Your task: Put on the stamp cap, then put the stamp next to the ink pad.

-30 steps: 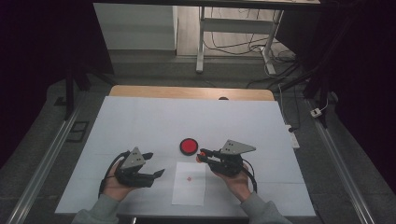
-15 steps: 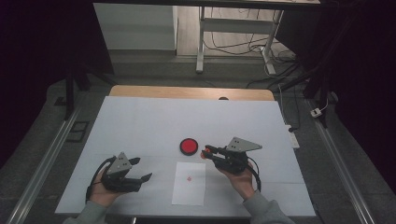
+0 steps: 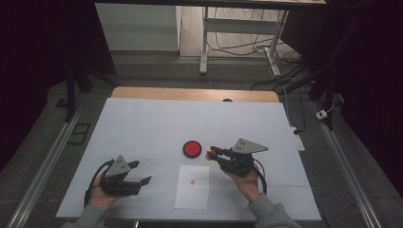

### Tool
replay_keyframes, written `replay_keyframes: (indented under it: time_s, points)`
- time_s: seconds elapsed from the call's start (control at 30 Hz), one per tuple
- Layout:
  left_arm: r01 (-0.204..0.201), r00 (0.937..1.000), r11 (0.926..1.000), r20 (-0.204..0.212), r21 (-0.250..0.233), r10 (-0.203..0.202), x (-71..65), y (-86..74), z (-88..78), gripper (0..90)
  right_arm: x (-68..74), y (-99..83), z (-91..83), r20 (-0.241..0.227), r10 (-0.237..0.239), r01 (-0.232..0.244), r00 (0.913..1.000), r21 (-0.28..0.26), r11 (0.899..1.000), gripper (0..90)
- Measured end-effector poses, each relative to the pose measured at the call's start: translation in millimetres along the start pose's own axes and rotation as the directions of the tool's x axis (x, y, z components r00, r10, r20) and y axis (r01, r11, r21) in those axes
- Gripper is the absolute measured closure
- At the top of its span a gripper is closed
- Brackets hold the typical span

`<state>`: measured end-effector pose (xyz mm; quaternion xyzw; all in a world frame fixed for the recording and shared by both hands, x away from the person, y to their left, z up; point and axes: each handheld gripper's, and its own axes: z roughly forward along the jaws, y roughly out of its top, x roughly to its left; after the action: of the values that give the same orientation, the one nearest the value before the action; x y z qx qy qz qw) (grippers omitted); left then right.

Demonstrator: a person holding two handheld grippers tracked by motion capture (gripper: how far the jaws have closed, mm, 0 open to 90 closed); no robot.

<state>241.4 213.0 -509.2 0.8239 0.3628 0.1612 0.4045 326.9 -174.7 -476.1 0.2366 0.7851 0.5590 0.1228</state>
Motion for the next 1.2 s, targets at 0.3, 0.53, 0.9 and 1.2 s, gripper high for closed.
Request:
replay_keyframes:
  time_s: [0.3, 0.53, 0.9, 1.2]
  points:
    - [0.005, 1.0, 1.0, -0.003, 0.003, -0.005, 0.7, -1.2, 1.0, 27.3, -4.9, -1.7, 1.6, 0.018, 0.0, 0.0, 0.9998, 0.012, 1.0, 72.9]
    - [0.005, 1.0, 1.0, -0.002, 0.006, -0.005, 1.1, -1.8, 1.9, 27.3, -11.8, -5.8, 6.6, 0.045, 0.014, -0.015, 0.9989, 0.037, 0.999, 72.9]
    - [0.008, 1.0, 0.9998, 0.0, 0.016, -0.008, 1.3, -2.6, 4.5, 27.2, -21.7, -15.9, 25.6, 0.094, -0.013, 0.0, 0.9955, 0.141, 0.99, 72.7]
    - [0.006, 1.0, 0.9998, 0.002, 0.021, -0.006, 1.2, -2.9, 5.1, 27.1, -27.0, -25.8, 42.8, 0.105, -0.017, -0.004, 0.9944, 0.197, 0.98, 72.7]
